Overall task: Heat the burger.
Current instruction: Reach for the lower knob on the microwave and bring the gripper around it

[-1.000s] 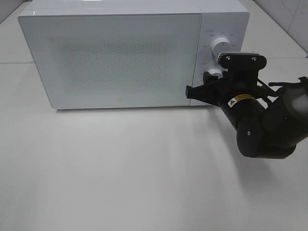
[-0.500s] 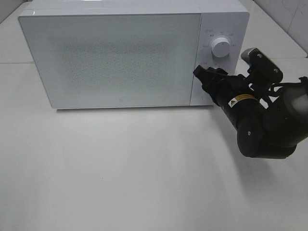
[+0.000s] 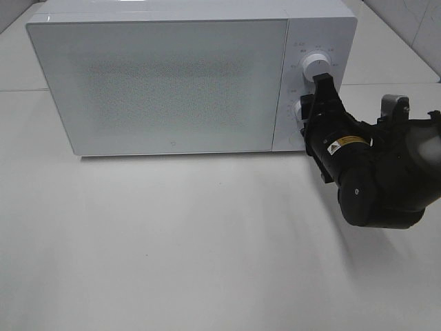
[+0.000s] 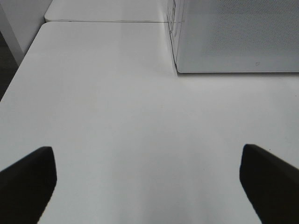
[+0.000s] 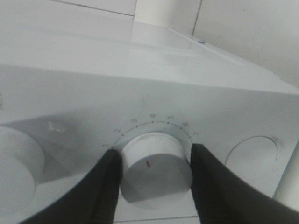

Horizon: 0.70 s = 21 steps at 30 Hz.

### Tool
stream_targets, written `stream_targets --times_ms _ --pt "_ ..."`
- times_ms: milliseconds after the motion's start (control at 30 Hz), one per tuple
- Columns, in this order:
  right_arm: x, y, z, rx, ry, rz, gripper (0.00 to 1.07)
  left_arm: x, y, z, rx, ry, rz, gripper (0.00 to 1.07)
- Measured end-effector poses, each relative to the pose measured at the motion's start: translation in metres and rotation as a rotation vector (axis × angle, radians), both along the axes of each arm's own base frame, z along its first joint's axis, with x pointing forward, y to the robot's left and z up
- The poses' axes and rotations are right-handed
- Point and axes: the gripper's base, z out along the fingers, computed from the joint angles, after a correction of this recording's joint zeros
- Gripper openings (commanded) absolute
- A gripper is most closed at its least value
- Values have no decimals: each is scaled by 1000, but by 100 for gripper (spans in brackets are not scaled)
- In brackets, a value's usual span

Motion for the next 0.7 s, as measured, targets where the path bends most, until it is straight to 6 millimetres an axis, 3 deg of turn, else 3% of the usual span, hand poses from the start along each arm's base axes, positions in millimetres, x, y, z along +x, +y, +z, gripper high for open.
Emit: stream_targets --times_ms 367,700 --pt "0 -1 -1 424 41 -97 31 0 0 0 0 0 0 101" --pt "0 -1 -1 562 56 -130 32 0 0 0 0 0 0 101"
